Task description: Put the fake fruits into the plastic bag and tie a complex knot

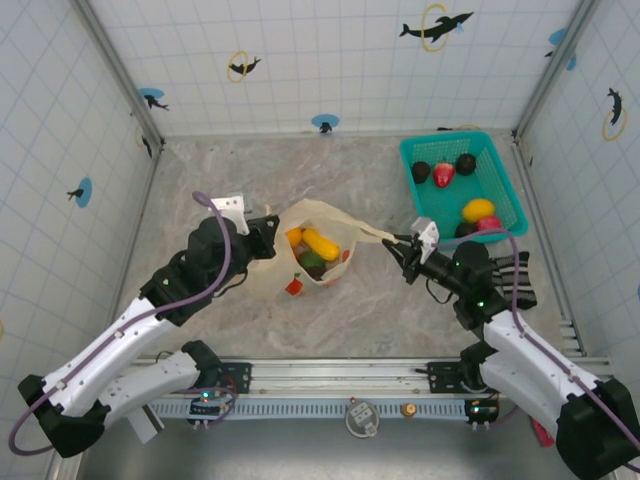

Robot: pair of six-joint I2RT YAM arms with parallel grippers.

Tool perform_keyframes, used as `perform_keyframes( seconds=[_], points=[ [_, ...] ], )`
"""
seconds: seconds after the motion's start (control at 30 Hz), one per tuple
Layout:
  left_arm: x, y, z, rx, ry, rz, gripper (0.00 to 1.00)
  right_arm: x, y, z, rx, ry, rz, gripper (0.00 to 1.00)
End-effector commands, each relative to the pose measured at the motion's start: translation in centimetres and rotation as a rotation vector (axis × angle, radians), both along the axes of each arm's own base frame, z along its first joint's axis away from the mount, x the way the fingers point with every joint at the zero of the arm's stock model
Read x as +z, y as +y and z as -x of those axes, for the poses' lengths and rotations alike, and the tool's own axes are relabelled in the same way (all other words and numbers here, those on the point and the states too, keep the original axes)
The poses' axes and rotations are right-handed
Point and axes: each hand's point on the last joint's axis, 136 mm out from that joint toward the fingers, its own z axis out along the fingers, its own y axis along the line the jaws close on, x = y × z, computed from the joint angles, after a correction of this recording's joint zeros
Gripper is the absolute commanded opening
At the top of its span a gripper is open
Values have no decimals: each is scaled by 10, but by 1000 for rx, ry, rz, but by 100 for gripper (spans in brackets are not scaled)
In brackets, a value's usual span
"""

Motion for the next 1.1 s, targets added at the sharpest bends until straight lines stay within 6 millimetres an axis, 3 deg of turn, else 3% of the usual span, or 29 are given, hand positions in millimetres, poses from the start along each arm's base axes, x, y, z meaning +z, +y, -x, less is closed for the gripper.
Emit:
perform_keyframes(
  seconds=[0.0,0.13,0.3,0.47,0.63,0.93,1.07],
  points=[
    [19,-10,10,-95,-62,37,0,54,-2,-6,1,-41,-105,1],
    [56,-10,15,-124,-120,48,0,98,-11,-29,-124,81,-101,0],
    [124,1,16,-89,-228,87,0,172,-14,-51,-202,166,-125,0],
    [172,11,6,-12,-310,88,0,221,-15,-75,-271,214,-160,0],
    [173,0,-6,-9,-326,97,0,224,-16,-79,-287,212,-145,0],
    [133,-4,-23,41,-326,65,0,179,-21,-67,-284,247,-167,0],
    [149,-2,-23,46,-355,65,0,195,-20,-68,-281,253,-172,0]
  ],
)
